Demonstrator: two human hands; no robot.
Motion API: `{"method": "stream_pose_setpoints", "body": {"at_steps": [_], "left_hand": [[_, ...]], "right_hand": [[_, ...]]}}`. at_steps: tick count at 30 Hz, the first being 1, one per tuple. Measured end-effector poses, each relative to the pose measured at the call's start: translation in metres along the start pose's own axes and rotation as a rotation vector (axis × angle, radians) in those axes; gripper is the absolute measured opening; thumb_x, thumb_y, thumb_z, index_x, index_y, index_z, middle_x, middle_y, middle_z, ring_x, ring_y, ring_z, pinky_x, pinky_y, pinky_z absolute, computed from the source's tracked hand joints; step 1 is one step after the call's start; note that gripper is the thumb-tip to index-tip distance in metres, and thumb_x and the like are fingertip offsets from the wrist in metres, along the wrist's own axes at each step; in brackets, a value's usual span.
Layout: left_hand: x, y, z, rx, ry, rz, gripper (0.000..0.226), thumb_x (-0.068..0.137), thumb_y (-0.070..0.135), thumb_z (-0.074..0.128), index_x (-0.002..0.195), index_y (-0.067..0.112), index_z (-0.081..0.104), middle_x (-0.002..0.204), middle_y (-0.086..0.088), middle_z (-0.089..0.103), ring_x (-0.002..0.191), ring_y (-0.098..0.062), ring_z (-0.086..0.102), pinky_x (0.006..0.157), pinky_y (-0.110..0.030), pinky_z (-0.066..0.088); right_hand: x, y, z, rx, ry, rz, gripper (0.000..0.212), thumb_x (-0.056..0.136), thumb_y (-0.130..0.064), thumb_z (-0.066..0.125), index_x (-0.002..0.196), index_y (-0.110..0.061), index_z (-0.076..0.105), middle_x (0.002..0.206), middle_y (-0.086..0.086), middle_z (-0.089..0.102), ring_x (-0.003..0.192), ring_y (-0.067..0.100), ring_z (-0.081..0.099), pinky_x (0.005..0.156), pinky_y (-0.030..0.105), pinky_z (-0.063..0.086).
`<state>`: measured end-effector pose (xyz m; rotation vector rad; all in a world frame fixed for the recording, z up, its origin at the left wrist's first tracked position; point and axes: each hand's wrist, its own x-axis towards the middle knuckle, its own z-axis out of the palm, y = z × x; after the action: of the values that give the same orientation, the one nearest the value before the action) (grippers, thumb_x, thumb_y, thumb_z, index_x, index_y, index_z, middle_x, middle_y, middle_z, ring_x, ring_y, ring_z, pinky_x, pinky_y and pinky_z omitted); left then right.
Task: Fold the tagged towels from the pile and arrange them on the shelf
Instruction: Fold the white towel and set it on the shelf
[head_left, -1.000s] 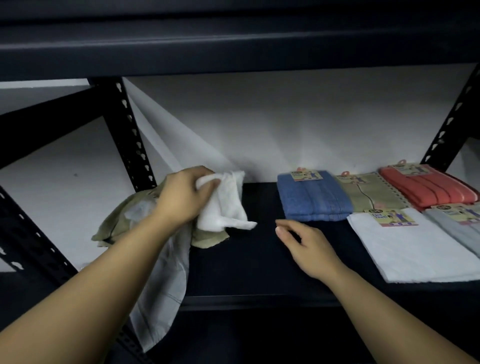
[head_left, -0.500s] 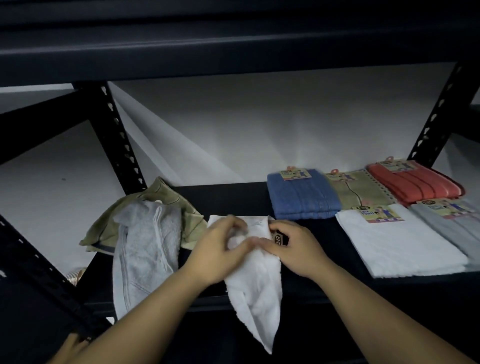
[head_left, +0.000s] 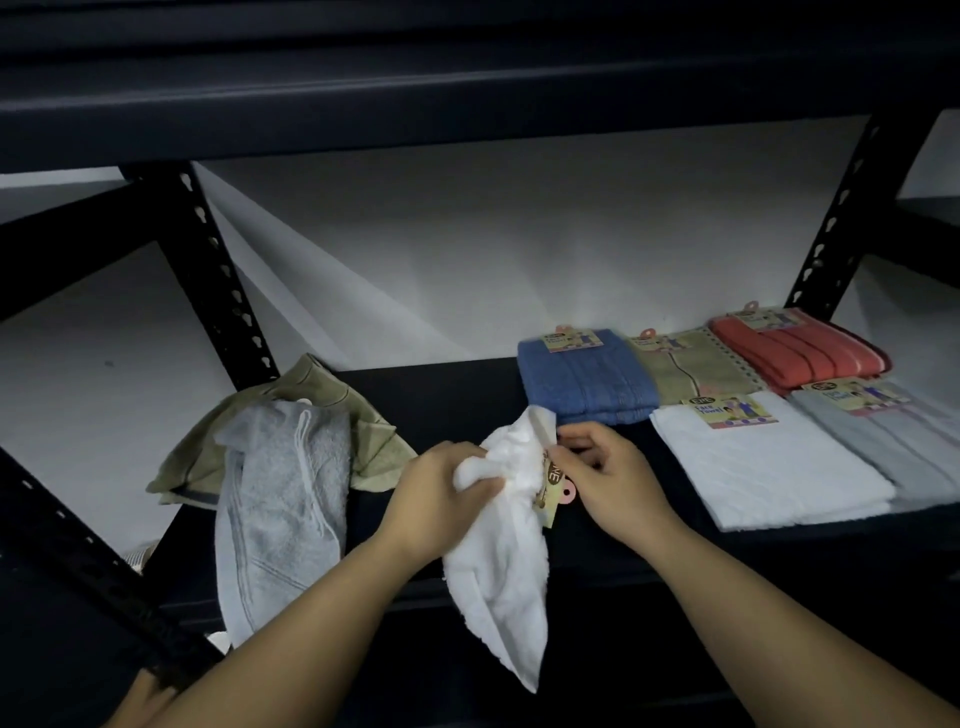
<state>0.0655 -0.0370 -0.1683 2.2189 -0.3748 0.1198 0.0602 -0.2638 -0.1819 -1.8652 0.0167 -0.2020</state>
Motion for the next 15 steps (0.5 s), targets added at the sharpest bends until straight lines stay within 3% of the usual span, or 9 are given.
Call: {"method": "stream_pose_setpoints", "body": {"at_steps": [5,7,9,12,15], "left_hand": [[-0.009,0.012,0.004,-0.321,0.022,-0.029,0.009,0.092,0.021,0.076,0.094,0.029,0.073,0.098,0.009,0.074,0.092,-0.011,0.071,0.081,-0.038,0.059],[-0.012,0.021,0.007,-0.39,0.019,-0.011,0.012,0.09,0.02,0.077,0.098,0.026,0.07,0.098,0.005,0.074,0.092,-0.017,0.071,0.083,-0.045,0.06],[-0.016,0.027,0.008,-0.419,0.015,-0.001,0.037,0.08,0.028,0.083,0.108,0.03,0.059,0.1,0.002,0.071,0.09,-0.015,0.07,0.08,-0.038,0.06],[-0.02,0.039,0.004,-0.471,-0.112,0.002,0.078,0.063,0.045,0.085,0.122,0.032,0.035,0.105,-0.004,0.067,0.086,-0.013,0.069,0.079,-0.032,0.057],[-0.017,0.067,-0.008,-0.463,-0.183,0.035,0.087,0.069,0.064,0.07,0.139,0.032,0.03,0.107,-0.001,0.066,0.085,-0.002,0.067,0.079,-0.021,0.052]], "right_hand": [[-0.016,-0.013,-0.009,0.075,-0.107,0.088,0.014,0.094,-0.026,0.074,0.097,-0.013,0.075,0.087,0.005,0.079,0.074,0.012,0.068,0.065,0.03,0.055],[-0.023,-0.021,-0.014,0.154,-0.109,0.067,0.013,0.094,-0.021,0.075,0.096,-0.007,0.074,0.086,0.006,0.078,0.076,0.011,0.067,0.069,0.031,0.053],[-0.028,-0.032,-0.023,0.189,-0.09,0.026,0.011,0.096,-0.014,0.073,0.085,-0.012,0.072,0.076,-0.002,0.072,0.073,0.008,0.061,0.072,0.028,0.049],[-0.037,-0.055,-0.04,0.081,-0.043,-0.092,0.035,0.099,-0.012,0.068,0.068,-0.027,0.064,0.069,-0.007,0.064,0.066,0.008,0.054,0.067,0.029,0.042],[-0.048,-0.085,-0.058,0.006,-0.101,-0.179,0.014,0.099,-0.015,0.069,0.085,-0.018,0.071,0.084,0.005,0.076,0.074,0.016,0.065,0.075,0.037,0.048]]}}
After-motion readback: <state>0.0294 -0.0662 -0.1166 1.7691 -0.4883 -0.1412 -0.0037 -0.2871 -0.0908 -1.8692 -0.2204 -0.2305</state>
